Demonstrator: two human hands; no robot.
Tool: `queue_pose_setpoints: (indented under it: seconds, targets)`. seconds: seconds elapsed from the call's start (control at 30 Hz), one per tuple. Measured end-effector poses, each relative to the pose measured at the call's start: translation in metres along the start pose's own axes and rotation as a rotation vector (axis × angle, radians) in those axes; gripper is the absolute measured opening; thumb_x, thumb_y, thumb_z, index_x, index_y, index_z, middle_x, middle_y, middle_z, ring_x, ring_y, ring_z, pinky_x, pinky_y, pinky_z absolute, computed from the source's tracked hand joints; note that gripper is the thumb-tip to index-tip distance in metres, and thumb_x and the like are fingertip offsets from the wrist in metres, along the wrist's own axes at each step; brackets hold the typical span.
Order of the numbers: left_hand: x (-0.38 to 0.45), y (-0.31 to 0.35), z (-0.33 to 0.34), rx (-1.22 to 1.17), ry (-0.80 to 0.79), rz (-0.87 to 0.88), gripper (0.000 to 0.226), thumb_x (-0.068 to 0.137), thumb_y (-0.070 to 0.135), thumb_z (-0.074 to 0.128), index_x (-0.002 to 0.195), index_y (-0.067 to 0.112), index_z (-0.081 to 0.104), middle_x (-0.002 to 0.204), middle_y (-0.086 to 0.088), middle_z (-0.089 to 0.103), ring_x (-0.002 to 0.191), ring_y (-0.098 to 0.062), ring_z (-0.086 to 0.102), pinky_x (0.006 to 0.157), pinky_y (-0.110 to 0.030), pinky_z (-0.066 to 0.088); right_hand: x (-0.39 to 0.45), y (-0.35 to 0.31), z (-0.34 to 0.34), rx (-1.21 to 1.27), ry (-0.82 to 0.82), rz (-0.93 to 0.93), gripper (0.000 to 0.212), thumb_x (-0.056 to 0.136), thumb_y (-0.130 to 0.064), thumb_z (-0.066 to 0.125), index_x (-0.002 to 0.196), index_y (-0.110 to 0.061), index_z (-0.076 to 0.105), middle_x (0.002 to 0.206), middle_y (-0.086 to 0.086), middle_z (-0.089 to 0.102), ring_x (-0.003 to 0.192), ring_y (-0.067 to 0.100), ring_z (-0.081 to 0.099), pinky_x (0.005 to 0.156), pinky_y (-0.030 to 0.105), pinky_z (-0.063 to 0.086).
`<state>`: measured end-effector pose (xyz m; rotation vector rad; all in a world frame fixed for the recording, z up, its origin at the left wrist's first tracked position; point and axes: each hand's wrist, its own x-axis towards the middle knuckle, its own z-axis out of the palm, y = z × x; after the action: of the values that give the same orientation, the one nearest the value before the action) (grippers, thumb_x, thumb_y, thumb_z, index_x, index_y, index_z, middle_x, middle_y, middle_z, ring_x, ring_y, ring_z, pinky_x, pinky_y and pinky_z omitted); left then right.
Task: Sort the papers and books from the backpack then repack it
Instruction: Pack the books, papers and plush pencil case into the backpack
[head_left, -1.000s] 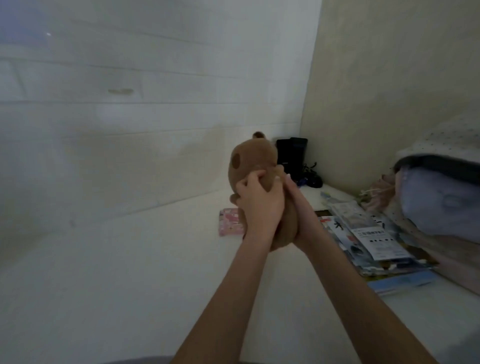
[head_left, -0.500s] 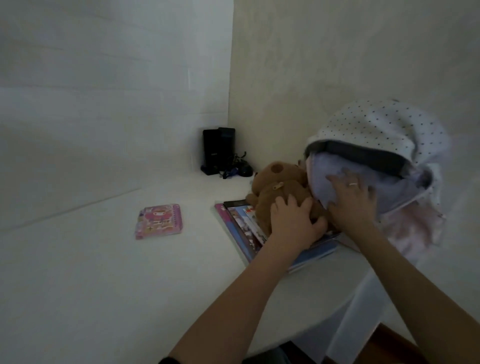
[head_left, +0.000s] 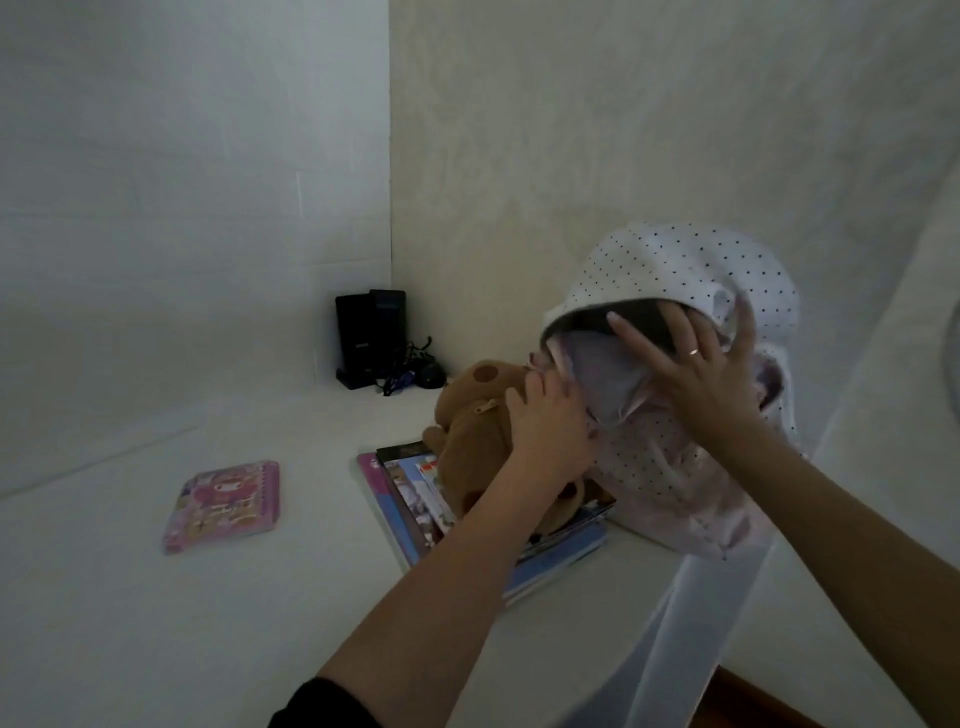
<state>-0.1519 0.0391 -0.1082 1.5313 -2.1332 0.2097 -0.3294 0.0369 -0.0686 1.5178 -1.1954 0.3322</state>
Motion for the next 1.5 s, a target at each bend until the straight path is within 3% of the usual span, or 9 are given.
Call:
queue_pose_setpoints:
  seconds: [0.17,0.33,0.4,0.47,0.67,0.97,1.2,1.37,1.5]
  targets:
    - [0.043,0.028,0.003,-0.409,-0.012,-0.017,0.081,0.080,0.033,0.070,0.137,0.006,0.018,0.131,-0.019,0.037,0.113,-0.036,0.050,0.087,-0.043,0.050,0.011,0.024,0.003,0.258,0.349,0.141,0.094,0.066,-0.008,0.079,0.143,-0.024,0.026,0.131,0.014,0.028,0.110,0.036,0.037,0.087,0.052,0.049]
    - [0.071,0.018,0.030,-0.856,-0.083,-0.354,0.091,0.084,0.030,0.066,0.142,-0.007,0.007,0.145,-0.023,0.026,0.127,-0.031,0.041,0.092,-0.026,0.044,0.021,0.046,0.019,0.555,0.039,0.968,0.089,0.072,-0.040,0.046,0.150,-0.026,0.006,0.156,0.011,0.013,0.142,0.036,0.015,0.111,0.054,0.022]
    - [0.072,0.017,0.040,-0.839,-0.141,-0.324,0.115,0.076,0.041,0.073,0.146,0.000,-0.008,0.154,-0.021,0.001,0.141,-0.033,0.018,0.110,-0.035,0.029,0.017,0.049,0.033,0.751,-0.091,0.924,0.104,0.061,-0.050,0.045,0.150,-0.017,0.004,0.153,0.016,0.021,0.140,0.038,0.019,0.114,0.053,0.020]
    - [0.077,0.020,0.053,-0.752,-0.170,-0.226,0.119,0.068,0.053,0.074,0.148,0.013,-0.004,0.155,-0.013,0.013,0.141,-0.031,0.021,0.113,-0.037,0.026,0.013,0.045,0.044,0.765,-0.175,0.811,0.111,0.060,-0.055,0.055,0.149,-0.011,0.006,0.146,0.018,0.029,0.130,0.039,0.031,0.110,0.048,0.024]
    - [0.078,0.040,0.065,-0.986,-0.241,-0.111,0.097,0.062,0.036,0.084,0.138,0.027,0.025,0.140,-0.003,0.038,0.131,-0.024,0.038,0.109,-0.035,0.034,0.030,0.054,0.041,0.894,-0.089,0.835,0.041,0.088,-0.027,0.054,0.124,-0.012,0.038,0.079,0.010,0.062,0.078,0.038,0.063,0.062,0.036,0.046]
    - [0.104,0.082,-0.006,-0.848,0.013,0.098,0.123,0.066,0.033,0.082,0.149,0.019,-0.008,0.157,-0.009,-0.014,0.146,-0.024,-0.001,0.115,-0.033,0.017,0.074,0.105,-0.040,0.730,0.402,0.809,0.050,0.087,-0.027,0.048,0.136,-0.032,0.040,0.075,0.004,0.061,0.066,0.021,0.056,0.052,0.026,0.036]
    - [0.104,0.079,-0.089,-1.181,0.423,0.113,0.073,0.077,0.009,0.072,0.139,0.004,0.035,0.136,-0.011,0.050,0.122,-0.017,0.051,0.103,-0.035,0.043,0.102,0.088,-0.151,0.952,0.724,0.805,0.030,0.085,-0.020,0.051,0.115,-0.019,0.055,0.068,-0.004,0.060,0.062,0.009,0.055,0.056,0.029,0.047]
    - [0.089,0.053,-0.168,-1.230,0.568,0.092,0.065,0.084,0.044,0.044,0.129,-0.003,0.043,0.131,-0.015,0.048,0.119,-0.016,0.046,0.108,-0.021,0.032,0.121,0.061,-0.226,1.172,0.854,0.816,0.032,0.087,-0.015,0.053,0.118,-0.007,0.052,0.073,-0.007,0.058,0.064,0.003,0.056,0.059,0.020,0.046]
    - [0.061,0.011,-0.222,-1.246,0.757,-0.009,0.027,0.100,0.008,0.033,0.121,0.005,0.050,0.111,-0.004,0.055,0.104,-0.013,0.051,0.082,0.006,0.031,0.137,0.021,-0.261,1.357,0.925,0.954,0.047,0.082,-0.021,0.052,0.128,-0.008,0.047,0.077,-0.023,0.047,0.064,-0.021,0.050,0.066,0.001,0.037]
